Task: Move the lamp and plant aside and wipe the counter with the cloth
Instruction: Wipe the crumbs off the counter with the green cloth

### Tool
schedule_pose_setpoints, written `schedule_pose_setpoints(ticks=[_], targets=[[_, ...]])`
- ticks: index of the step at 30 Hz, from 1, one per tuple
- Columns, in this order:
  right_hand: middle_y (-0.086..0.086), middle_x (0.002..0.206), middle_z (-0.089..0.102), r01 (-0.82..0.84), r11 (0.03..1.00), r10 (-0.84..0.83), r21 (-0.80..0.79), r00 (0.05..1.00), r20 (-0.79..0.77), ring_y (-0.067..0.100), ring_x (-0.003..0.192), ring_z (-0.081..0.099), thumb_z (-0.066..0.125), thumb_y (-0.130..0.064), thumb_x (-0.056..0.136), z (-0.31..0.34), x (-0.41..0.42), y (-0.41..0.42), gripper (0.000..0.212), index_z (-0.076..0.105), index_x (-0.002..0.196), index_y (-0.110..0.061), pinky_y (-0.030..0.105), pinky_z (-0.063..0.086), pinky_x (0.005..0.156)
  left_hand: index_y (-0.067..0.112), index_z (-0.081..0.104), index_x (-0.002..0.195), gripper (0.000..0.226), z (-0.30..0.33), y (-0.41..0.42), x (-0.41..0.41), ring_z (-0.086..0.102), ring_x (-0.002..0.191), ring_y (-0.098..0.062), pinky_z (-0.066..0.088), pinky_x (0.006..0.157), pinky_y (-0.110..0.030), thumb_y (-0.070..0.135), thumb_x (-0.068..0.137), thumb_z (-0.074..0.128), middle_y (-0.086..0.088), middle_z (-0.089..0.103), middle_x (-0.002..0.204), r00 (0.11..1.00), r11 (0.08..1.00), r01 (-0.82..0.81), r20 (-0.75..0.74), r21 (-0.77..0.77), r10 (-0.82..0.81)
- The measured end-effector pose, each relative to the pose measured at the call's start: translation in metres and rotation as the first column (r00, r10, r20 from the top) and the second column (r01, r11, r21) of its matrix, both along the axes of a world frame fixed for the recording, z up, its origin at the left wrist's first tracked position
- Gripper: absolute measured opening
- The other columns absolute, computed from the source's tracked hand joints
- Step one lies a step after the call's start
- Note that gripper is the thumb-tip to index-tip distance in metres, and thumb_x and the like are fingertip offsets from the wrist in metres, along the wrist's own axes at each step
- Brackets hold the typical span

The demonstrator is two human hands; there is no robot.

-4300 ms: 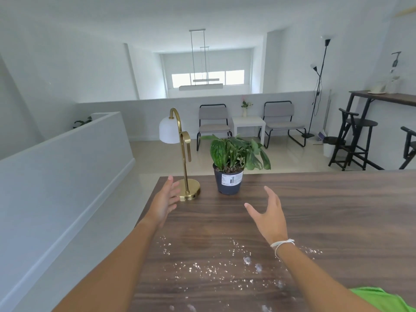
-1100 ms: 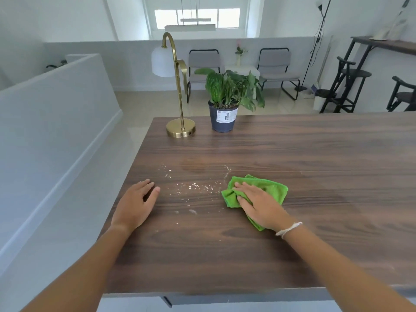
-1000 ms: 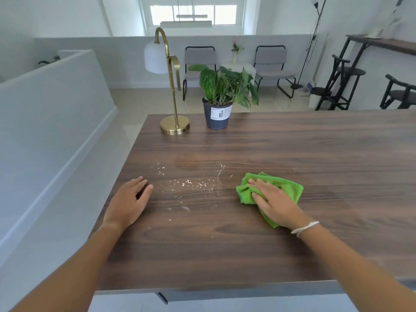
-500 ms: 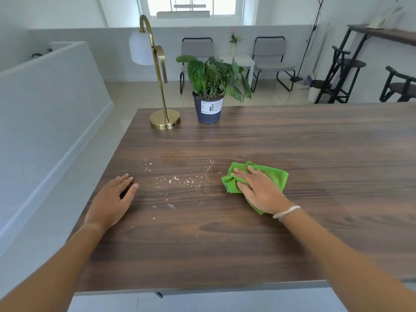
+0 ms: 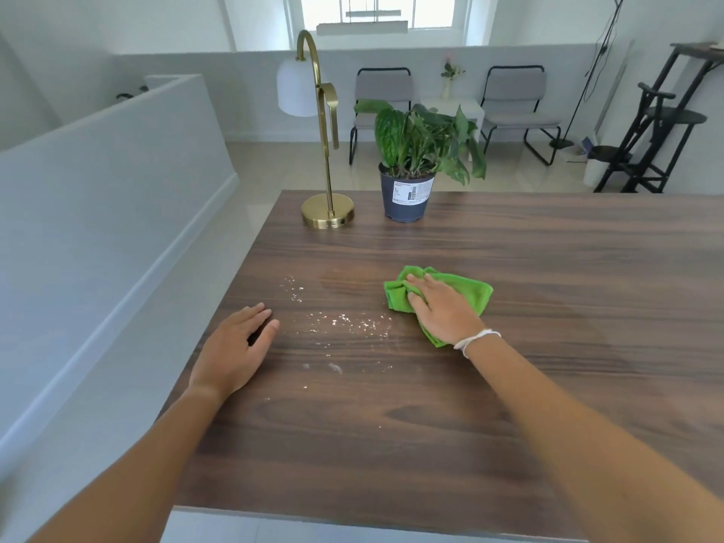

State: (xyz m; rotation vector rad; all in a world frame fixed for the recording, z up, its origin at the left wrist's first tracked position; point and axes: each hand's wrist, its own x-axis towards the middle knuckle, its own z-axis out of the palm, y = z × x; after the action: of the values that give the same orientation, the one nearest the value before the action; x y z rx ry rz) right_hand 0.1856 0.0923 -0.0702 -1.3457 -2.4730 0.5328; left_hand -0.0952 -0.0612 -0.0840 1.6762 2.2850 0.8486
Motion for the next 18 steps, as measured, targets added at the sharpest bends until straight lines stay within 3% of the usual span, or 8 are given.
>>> schedule_pose_setpoints(ticks=[4,7,11,15,18], targets=[[-0.007,0.151,0.034,-0.277,0.961,0.277,0.026,0.961,-0.014,0.014,0.143,0.019,0.032,-0.028,0.099,-0.008,-0.022,-0.049,0.041,0.04,0.138,-0.019,0.024,0.011,0.112,0.019,0.055,0.128,0.045,0.0,-0.001,-0.001,0.032,0.137,-0.011,0.019,0.109,-0.024,0.041,0.091,0.046,0.004,0.046,0.143,1.0,1.0,0.0,0.0,-0.002,0.0],[-0.012,0.149,0.035,-0.334,0.942,0.334,0.014,0.942,-0.035,0.007,0.142,0.019,0.034,-0.027,0.099,-0.012,0.009,-0.059,0.04,0.041,0.138,-0.021,0.021,0.009,0.113,0.019,0.055,0.129,0.045,-0.001,-0.003,-0.001,0.032,0.137,-0.01,0.019,0.108,-0.023,0.042,0.091,0.046,0.005,0.046,0.143,1.0,1.0,0.0,0.008,0.001,0.0],[-0.009,0.149,0.035,-0.201,0.98,0.201,0.001,0.98,-0.015,0.013,0.143,0.02,0.037,-0.026,0.098,-0.011,0.033,-0.026,0.041,0.039,0.139,-0.02,0.025,0.012,0.115,0.02,0.056,0.128,0.045,-0.003,-0.005,-0.002,0.032,0.136,-0.008,0.02,0.108,-0.023,0.043,0.09,0.046,0.006,0.047,0.142,1.0,1.0,-0.009,0.017,0.008,0.009],[-0.005,0.152,0.032,-0.02,0.999,0.017,0.029,0.997,0.081,0.022,0.143,0.021,0.034,-0.032,0.098,-0.01,0.007,0.021,0.044,0.036,0.14,-0.02,0.033,0.015,0.115,0.022,0.058,0.125,0.043,-0.005,-0.002,-0.004,0.035,0.135,-0.008,0.023,0.109,-0.024,0.044,0.089,0.047,0.008,0.049,0.14,1.0,0.999,-0.023,0.022,0.033,0.022],[-0.006,0.154,0.028,-0.022,0.999,0.015,0.046,0.99,0.14,0.028,0.144,0.018,0.032,-0.041,0.097,-0.011,-0.032,0.033,0.048,0.035,0.141,-0.023,0.038,0.013,0.116,0.023,0.058,0.125,0.043,-0.005,0.001,-0.005,0.036,0.134,-0.008,0.026,0.111,-0.027,0.044,0.089,0.047,0.009,0.049,0.14,1.0,0.999,-0.016,0.023,0.038,0.016]])
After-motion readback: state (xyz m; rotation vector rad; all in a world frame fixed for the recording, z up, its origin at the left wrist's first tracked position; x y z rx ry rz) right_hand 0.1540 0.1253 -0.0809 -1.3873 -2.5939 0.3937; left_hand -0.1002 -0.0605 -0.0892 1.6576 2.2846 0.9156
